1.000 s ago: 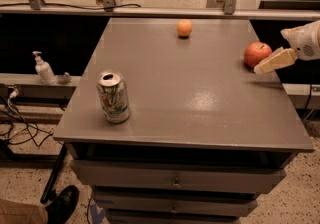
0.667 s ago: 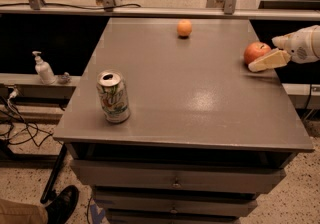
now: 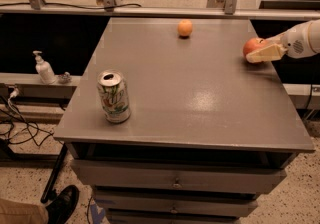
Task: Move apple near 7up can
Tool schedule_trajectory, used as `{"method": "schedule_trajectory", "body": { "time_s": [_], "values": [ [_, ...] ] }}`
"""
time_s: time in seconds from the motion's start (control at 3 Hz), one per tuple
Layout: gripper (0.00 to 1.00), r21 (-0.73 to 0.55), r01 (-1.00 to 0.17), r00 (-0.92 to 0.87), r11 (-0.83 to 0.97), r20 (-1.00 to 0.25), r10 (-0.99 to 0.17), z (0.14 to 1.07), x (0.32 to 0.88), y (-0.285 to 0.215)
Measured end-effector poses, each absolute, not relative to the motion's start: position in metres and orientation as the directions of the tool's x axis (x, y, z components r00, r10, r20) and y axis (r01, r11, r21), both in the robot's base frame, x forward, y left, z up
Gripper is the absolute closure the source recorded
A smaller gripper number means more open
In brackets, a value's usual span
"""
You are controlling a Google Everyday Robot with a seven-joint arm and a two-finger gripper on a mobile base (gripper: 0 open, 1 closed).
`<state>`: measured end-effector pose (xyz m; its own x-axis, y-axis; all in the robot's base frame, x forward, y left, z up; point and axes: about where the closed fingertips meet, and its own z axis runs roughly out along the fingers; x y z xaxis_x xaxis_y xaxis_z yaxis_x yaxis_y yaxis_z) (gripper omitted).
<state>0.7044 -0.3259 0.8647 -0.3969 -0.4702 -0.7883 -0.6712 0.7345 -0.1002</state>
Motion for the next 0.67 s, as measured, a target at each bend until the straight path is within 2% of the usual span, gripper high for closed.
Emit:
{"method": "schedule_trajectory", "body": {
  "time_s": [0.33,0.67],
  "values": [
    [0.87,-0.035,-0.721,-0.410,0.692,-0.784,-0.467,0.881,0.687,-0.294],
    [1.00,0.003,-0.790,-0.364,0.613,-0.807,-0.466,0.906,0.651,-0.250]
  ]
}}
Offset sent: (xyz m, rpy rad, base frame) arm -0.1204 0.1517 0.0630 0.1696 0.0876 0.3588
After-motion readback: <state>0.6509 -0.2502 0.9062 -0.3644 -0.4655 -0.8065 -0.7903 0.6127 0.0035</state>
